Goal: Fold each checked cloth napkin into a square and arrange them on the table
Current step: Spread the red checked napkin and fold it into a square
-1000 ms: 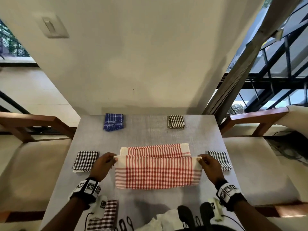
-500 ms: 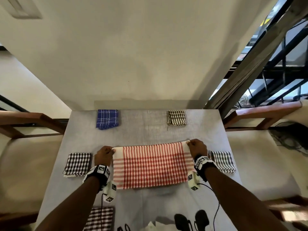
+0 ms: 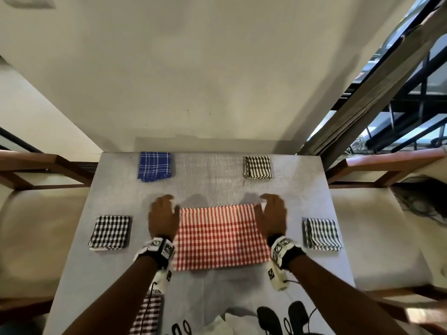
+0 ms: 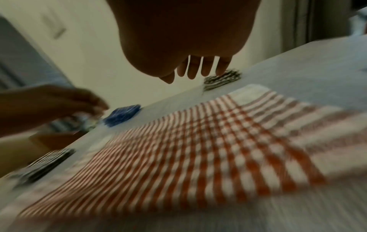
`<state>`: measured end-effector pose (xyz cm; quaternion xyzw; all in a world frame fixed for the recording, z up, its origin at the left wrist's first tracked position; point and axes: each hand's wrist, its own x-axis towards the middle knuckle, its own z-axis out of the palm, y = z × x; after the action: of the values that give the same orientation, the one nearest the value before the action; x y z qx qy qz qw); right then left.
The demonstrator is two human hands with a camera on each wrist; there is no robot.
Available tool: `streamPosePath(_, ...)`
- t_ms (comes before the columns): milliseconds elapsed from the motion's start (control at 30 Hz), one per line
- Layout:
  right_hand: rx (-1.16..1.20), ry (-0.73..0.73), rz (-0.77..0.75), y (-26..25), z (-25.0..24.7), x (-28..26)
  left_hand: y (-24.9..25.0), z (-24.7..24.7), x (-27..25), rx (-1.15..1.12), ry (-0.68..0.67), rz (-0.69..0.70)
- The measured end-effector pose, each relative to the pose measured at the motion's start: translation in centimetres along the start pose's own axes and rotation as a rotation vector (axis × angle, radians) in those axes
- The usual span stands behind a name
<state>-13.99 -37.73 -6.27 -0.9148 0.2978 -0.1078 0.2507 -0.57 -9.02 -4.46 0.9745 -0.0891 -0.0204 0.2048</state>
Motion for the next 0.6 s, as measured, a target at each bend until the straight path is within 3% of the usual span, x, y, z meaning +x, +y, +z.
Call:
streamPosePath(133, 0.014, -0.262, -0.290, -2.9, 2.7, -8.7, 4.4, 3.0, -7.4, 0.075, -0.185, 0.443)
streamPosePath(200, -0.025, -0.430, -0.363, -2.7, 5.1, -13.3, 4.4, 5.6, -11.7, 0.144, -0.342, 0.491)
streamPosePath(267, -0.136, -0.505, -0.400, -1.0, 7.3, -16.3, 3.5, 7.4, -14.7, 0.186, -0.449, 0.388)
streamPosePath(467, -0.240, -0.526, -0.433, 0.1, 7.1, -16.8, 0.3, 7.9, -16.5, 0.231, -0.512, 0.233)
streamPosePath(533, -0.250, -0.492, -0.364, 1.6, 5.8, -16.1, -1.0, 7.6, -16.6, 0.202, -0.453, 0.094)
streamPosePath(600, -0.254, -0.420, -0.186, 4.8, 3.7, -15.0, -2.3, 7.2, -16.9, 0.190, -0.416, -0.028)
